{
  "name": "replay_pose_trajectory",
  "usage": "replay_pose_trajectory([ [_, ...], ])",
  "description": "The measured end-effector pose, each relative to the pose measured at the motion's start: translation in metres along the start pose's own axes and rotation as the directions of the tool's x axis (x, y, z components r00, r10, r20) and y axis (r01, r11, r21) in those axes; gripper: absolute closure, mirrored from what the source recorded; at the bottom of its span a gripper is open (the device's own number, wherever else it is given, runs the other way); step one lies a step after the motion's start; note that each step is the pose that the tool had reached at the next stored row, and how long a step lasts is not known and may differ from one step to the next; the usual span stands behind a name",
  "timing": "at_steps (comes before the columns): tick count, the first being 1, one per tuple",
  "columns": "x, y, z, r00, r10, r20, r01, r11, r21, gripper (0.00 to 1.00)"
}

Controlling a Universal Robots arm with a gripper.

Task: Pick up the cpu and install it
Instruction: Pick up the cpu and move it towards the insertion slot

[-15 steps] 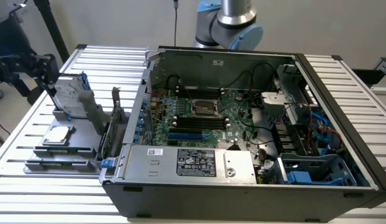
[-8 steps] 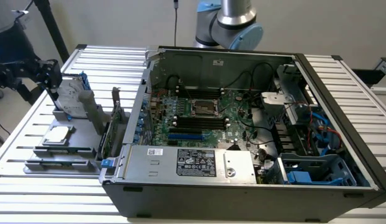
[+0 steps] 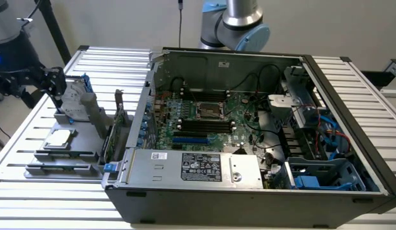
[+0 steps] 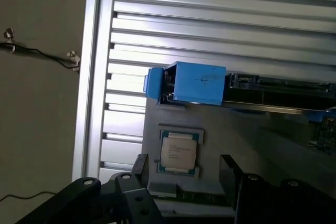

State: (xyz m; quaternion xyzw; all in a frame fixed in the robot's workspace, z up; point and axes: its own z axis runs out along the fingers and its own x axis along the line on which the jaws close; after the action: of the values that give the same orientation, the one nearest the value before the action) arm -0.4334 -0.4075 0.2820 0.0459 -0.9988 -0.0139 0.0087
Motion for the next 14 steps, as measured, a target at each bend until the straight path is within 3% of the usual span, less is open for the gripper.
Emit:
replay_pose_trajectory([
  [8,-0.001,-0.0009,0.0145,1.0,0.001,0.0,-0.001,1.0,0.0,0.35],
  [14,0.0,-0.0075,0.0252,1.0,0.005,0.0001,-0.005,1.0,-0.0001,0.35],
])
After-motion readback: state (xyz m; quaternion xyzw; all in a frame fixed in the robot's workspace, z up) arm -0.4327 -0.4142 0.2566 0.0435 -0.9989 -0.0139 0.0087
